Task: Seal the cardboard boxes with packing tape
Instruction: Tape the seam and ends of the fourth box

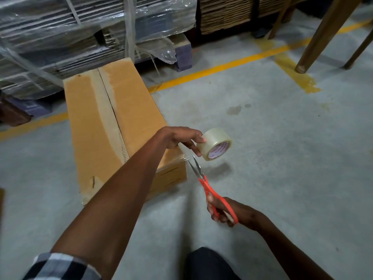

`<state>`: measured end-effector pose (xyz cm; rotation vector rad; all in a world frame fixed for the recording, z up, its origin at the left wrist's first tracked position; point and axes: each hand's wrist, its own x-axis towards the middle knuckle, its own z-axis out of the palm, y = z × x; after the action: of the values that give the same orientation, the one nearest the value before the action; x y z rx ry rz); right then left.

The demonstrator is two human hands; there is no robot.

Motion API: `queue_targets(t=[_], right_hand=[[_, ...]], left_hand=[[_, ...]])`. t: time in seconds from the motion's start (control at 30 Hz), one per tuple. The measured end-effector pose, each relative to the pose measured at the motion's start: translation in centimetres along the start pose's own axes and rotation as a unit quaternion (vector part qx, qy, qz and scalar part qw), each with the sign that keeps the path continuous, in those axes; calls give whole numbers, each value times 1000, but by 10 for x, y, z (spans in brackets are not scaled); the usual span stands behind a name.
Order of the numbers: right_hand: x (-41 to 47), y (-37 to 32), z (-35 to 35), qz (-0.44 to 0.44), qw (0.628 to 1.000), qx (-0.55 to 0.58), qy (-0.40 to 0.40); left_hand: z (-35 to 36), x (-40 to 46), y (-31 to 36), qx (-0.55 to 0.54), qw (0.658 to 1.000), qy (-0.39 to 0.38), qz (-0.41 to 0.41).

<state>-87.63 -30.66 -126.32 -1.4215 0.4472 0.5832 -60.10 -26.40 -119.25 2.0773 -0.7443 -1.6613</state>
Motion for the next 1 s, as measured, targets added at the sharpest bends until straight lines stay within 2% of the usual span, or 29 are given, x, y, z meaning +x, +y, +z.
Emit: queue_targets(t=[0.1, 0.37, 0.53, 0.87, 1.0], right_hand=[[10, -10, -1, -17, 999, -41, 29], [22, -23, -3, -42, 994, 17, 99], [21, -22, -6, -43, 990, 3, 133], [18, -19, -8, -47, 987, 39, 149], [18, -17, -3, -23, 987, 58, 145]], left_hand=[[1, -4, 1, -3, 1000, 7, 5], [6, -10, 4, -22, 999, 22, 25], [8, -8, 5, -19, 999, 30, 36], [9, -9, 7, -20, 997, 47, 52], [12, -12, 8, -26, 997, 56, 50]])
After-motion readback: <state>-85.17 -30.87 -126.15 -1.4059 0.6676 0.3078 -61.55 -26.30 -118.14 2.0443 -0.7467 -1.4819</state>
